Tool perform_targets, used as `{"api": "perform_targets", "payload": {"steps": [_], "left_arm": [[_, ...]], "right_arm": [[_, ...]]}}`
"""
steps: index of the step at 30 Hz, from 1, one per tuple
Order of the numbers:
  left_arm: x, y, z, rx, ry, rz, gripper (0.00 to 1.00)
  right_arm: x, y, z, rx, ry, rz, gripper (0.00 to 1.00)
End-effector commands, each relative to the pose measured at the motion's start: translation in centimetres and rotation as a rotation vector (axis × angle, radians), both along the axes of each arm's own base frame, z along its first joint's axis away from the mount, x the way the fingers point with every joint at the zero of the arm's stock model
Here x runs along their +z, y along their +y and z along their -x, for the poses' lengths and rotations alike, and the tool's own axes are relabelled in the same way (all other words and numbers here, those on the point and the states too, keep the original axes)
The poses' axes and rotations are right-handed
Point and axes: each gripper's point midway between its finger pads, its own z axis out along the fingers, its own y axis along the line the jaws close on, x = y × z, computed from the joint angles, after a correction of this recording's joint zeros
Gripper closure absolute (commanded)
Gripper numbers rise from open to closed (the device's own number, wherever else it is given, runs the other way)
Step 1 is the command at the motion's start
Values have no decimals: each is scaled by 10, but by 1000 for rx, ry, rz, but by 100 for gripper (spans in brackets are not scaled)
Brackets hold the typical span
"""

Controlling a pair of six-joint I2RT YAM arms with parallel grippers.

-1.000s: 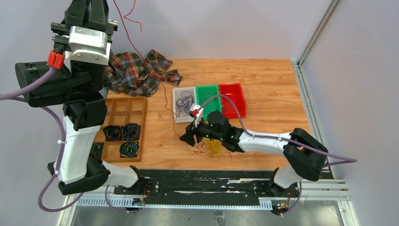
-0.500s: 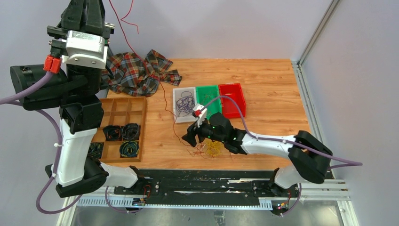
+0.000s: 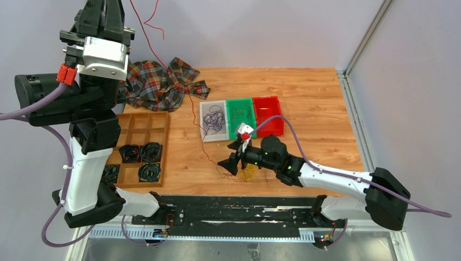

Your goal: Untangle the cables

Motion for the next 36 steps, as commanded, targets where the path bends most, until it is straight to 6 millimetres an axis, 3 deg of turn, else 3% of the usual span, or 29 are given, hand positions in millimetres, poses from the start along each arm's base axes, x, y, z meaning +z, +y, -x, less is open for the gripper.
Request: {"api": "perform_targets", "payload": {"steps": [1,8,12,13,15,16,17,19,23,28,32,36], "left_arm": [[3,2,4,3,-17,5,100],[3,3,5,13,-16,-1,100],[-1,4,4,25,-5,-15,100],[-3,4,3,32,0,-22,100],[-9,5,1,45,18,-32,100],[-14,4,-2,51,36,-44,99],[-21,4,-4,63,57,-60,100],[-39,4,-12,90,106,-91,99],[-98,-6,-35,143,247,-202,99],[-202,-25,-57,125,474,-383,99],[-278,-37,-65,84,628,-491,99],[-355,-53,-60,-12,797,-632,94]], "right_arm": [[3,23,12,103,-27,8,21],[0,62,5,165,-14,7,26],[-5,75,-4,142,1,12,39],[-2,76,-5,139,-2,0,47],[-1,72,-11,96,-3,2,81],[-2,66,-16,54,-4,13,94],[0,59,-24,-1,-12,20,99],[4,42,-32,-70,-24,20,99],[19,-2,-47,-205,-53,6,99],[53,-53,-58,-327,-98,-30,99],[67,-76,-57,-372,-143,-11,99],[77,-81,-52,-359,-151,-26,99]]}}
